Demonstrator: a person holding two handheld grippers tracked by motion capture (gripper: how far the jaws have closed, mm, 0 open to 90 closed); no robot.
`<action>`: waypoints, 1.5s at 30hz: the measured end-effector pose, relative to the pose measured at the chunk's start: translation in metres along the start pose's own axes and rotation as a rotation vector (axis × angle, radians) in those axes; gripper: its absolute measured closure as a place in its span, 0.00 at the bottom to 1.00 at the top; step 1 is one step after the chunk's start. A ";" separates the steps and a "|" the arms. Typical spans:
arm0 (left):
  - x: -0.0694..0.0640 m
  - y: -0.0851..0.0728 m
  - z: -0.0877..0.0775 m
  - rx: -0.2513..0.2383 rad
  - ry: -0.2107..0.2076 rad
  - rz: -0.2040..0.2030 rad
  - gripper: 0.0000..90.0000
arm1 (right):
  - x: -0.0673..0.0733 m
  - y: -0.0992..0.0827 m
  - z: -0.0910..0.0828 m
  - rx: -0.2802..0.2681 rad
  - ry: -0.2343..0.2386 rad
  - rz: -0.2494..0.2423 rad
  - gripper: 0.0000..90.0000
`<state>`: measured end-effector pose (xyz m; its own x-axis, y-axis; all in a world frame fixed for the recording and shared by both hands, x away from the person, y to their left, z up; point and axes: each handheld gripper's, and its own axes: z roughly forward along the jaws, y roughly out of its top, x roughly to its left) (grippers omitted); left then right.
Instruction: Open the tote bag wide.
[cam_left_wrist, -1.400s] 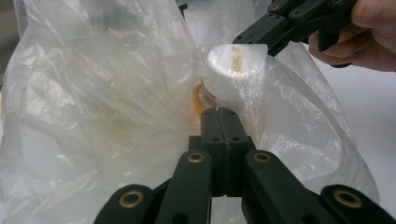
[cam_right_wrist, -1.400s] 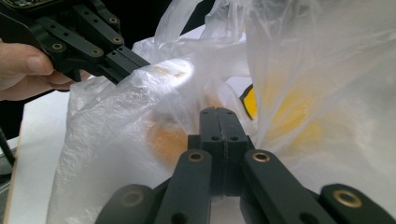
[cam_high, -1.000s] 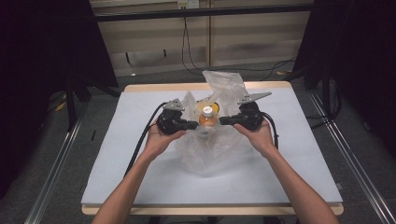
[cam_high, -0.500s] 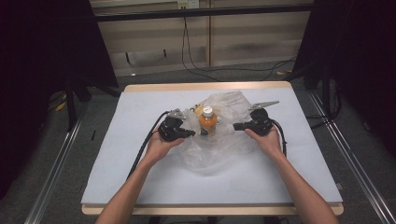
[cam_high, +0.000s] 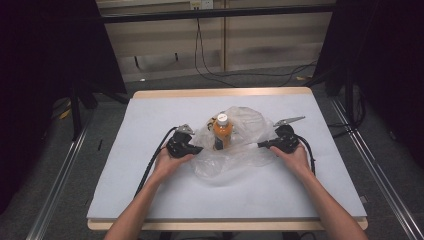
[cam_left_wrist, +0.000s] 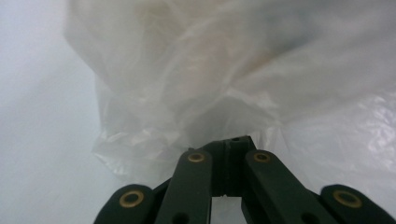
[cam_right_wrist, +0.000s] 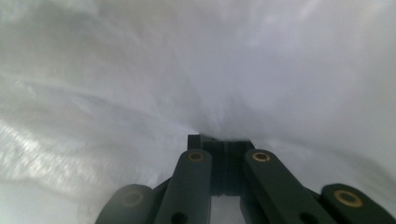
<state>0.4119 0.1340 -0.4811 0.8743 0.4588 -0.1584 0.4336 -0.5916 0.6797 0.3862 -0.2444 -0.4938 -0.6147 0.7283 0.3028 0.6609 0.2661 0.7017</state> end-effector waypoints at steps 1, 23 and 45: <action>-0.001 -0.002 -0.001 -0.010 0.004 -0.007 1.00 | 0.001 -0.002 -0.002 0.004 -0.002 0.003 1.00; -0.015 -0.017 -0.048 -0.175 -0.023 -0.033 1.00 | 0.043 -0.008 -0.035 -0.137 0.025 -0.069 1.00; -0.037 0.048 -0.080 -0.361 -0.045 0.040 1.00 | 0.091 0.070 -0.063 -0.324 0.119 -0.170 1.00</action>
<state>0.3829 0.1420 -0.3852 0.9012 0.4057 -0.1524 0.3008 -0.3325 0.8938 0.3494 -0.1990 -0.3769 -0.7618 0.6078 0.2241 0.3867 0.1491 0.9101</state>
